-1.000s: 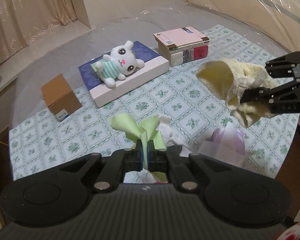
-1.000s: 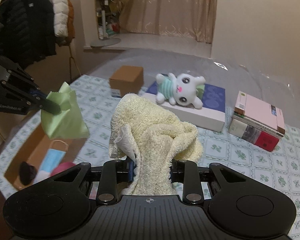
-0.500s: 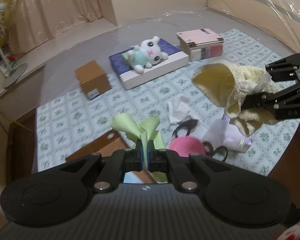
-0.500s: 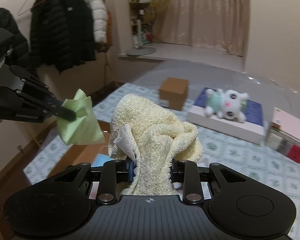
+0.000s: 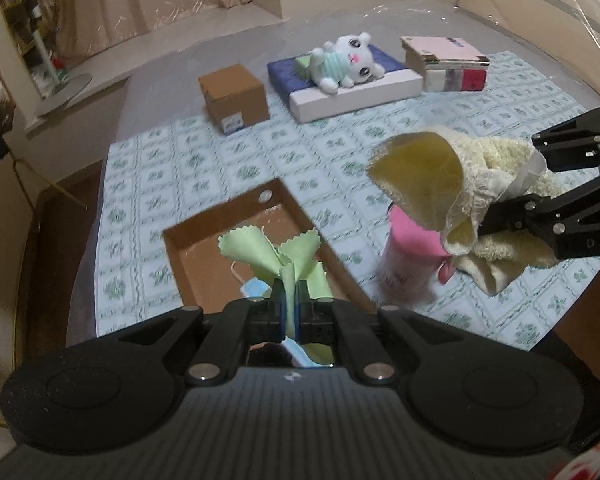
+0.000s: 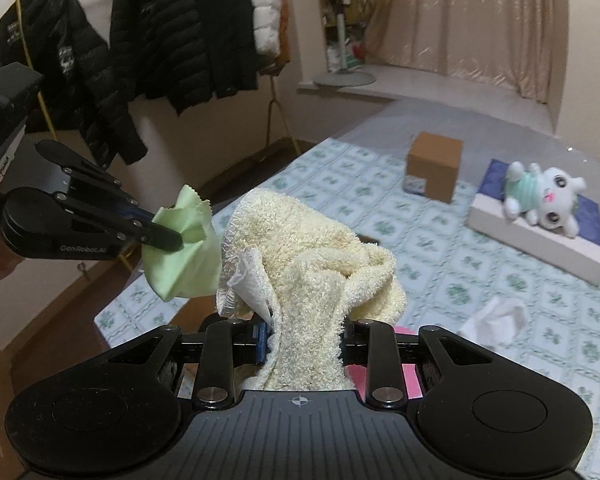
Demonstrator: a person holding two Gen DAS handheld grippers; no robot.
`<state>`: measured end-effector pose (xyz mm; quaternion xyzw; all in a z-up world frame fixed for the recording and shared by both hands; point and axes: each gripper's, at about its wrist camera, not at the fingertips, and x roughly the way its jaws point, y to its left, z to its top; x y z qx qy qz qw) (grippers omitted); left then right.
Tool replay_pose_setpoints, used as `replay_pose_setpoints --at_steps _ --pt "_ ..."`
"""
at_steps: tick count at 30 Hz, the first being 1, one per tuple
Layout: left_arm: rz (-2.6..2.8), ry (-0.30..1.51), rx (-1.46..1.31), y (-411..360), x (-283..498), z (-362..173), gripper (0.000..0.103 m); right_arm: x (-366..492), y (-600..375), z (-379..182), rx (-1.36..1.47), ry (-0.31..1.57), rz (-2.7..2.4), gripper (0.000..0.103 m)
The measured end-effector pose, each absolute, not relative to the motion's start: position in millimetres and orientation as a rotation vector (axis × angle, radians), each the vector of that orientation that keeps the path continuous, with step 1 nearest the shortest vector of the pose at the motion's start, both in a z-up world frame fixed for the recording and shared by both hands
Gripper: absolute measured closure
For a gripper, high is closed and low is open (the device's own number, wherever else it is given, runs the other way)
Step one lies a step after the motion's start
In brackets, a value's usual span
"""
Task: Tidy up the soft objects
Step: 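Carry the towel and green cloth over the cardboard box with both grippers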
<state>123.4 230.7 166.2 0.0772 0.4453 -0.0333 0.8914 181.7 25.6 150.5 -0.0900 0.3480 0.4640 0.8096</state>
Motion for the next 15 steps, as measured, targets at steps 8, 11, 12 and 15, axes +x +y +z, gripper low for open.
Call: replay_pose_setpoints --at_steps 8,11,12,15 --pt "-0.044 0.950 0.124 261.0 131.4 136.6 0.100 189.9 70.5 121.9 -0.208 0.787 1.012 0.073" --pt "-0.039 0.960 0.115 269.6 140.2 123.4 0.100 197.1 82.8 110.9 -0.202 0.802 0.998 0.073" --pt "-0.038 0.964 0.112 272.6 143.3 118.8 0.100 199.9 87.4 106.6 -0.199 0.808 0.992 0.073" --pt "-0.044 0.981 0.096 281.8 156.0 101.6 0.100 209.8 101.1 94.0 -0.205 0.817 0.970 0.073"
